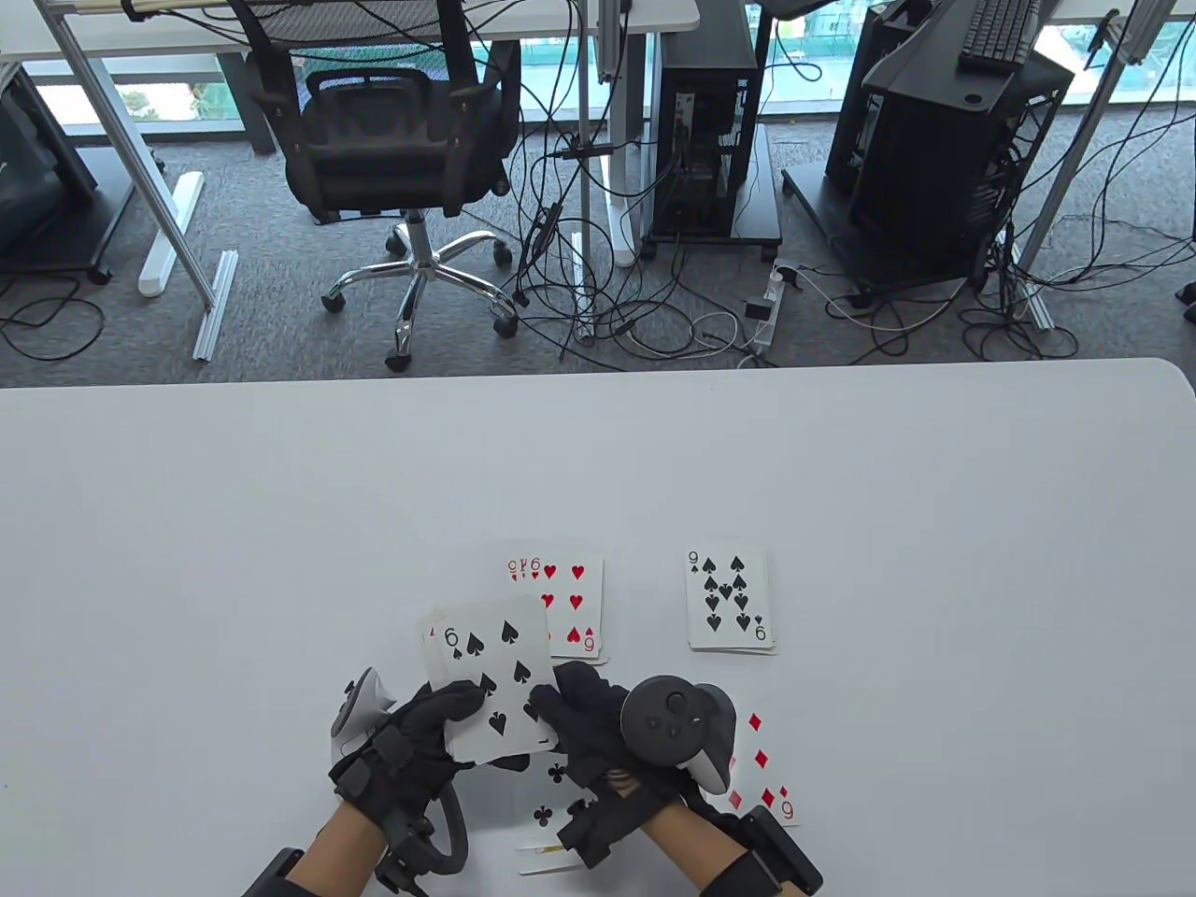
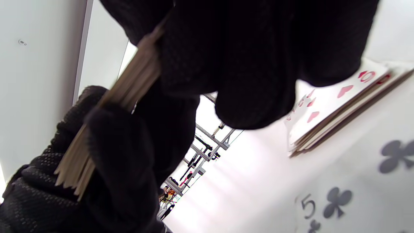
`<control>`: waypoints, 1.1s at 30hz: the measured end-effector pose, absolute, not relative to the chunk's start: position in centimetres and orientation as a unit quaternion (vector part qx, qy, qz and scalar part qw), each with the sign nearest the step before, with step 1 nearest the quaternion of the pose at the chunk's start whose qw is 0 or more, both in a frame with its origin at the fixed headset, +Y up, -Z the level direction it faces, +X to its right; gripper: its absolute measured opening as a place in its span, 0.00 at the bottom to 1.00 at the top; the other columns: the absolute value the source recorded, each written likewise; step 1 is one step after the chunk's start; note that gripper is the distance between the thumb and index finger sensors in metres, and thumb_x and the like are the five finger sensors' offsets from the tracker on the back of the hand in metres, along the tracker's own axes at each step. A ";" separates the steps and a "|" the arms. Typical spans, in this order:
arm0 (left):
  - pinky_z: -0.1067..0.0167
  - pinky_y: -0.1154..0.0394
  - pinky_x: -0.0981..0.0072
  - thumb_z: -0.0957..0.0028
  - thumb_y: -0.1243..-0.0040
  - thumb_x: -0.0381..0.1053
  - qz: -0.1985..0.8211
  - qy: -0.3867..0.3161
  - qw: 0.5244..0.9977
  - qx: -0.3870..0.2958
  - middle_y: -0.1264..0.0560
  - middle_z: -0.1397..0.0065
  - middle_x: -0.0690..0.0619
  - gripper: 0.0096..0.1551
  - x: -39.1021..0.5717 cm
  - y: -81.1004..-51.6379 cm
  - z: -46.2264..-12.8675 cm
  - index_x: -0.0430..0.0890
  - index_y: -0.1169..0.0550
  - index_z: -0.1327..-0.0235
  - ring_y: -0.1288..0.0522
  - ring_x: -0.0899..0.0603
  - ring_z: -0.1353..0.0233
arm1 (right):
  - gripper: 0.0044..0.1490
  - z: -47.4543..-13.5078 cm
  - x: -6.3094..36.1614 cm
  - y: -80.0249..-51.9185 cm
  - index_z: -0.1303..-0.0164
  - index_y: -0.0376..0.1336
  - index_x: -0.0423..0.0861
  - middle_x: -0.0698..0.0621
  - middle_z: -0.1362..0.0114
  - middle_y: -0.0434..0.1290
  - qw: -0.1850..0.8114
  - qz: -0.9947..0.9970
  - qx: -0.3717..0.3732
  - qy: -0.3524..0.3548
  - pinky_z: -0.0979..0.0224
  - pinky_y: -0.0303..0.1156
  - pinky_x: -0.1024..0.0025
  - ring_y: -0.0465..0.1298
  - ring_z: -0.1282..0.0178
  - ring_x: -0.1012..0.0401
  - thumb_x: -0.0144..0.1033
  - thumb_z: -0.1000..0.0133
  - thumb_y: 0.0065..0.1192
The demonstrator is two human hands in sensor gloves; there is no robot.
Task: Playing card suit sorting
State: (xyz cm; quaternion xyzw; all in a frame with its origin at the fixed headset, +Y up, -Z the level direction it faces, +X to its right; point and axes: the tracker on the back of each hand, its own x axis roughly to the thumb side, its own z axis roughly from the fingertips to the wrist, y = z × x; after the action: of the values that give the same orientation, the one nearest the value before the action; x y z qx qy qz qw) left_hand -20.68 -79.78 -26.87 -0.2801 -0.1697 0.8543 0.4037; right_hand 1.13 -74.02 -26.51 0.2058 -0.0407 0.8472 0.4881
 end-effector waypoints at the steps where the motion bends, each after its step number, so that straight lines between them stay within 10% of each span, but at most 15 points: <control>1: 0.41 0.23 0.46 0.33 0.48 0.52 0.855 -0.169 0.403 -0.280 0.40 0.18 0.47 0.32 -20.6 -79.7 -26.9 0.51 0.46 0.20 0.31 0.33 0.26 | 0.27 -26.6 1.3 -74.0 0.49 0.64 0.22 0.46 0.64 0.79 0.488 0.848 0.203 -0.043 0.51 0.77 0.49 0.82 0.65 0.50 0.32 0.40 0.52; 14: 0.42 0.22 0.47 0.33 0.49 0.52 0.863 -0.165 0.393 -0.270 0.39 0.18 0.47 0.32 -20.8 -79.5 -26.9 0.51 0.45 0.20 0.30 0.33 0.27 | 0.38 -26.7 1.8 -73.7 0.44 0.60 0.22 0.46 0.59 0.78 0.521 0.824 0.223 -0.027 0.47 0.76 0.47 0.81 0.60 0.49 0.45 0.40 0.55; 33: 0.42 0.22 0.47 0.33 0.48 0.52 0.860 -0.182 0.391 -0.273 0.38 0.18 0.48 0.32 -20.6 -79.3 -27.0 0.51 0.45 0.20 0.30 0.34 0.27 | 0.26 -30.1 6.4 -71.7 0.46 0.65 0.24 0.44 0.62 0.79 0.515 0.846 0.138 -0.016 0.49 0.76 0.45 0.81 0.63 0.47 0.32 0.39 0.50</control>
State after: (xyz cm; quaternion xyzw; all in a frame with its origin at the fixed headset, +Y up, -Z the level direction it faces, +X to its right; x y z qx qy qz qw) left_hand -20.60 -79.32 -26.99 -0.2732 -0.1817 0.8600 0.3908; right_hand 6.37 -71.74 -30.09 0.1381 -0.0161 0.8461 0.5145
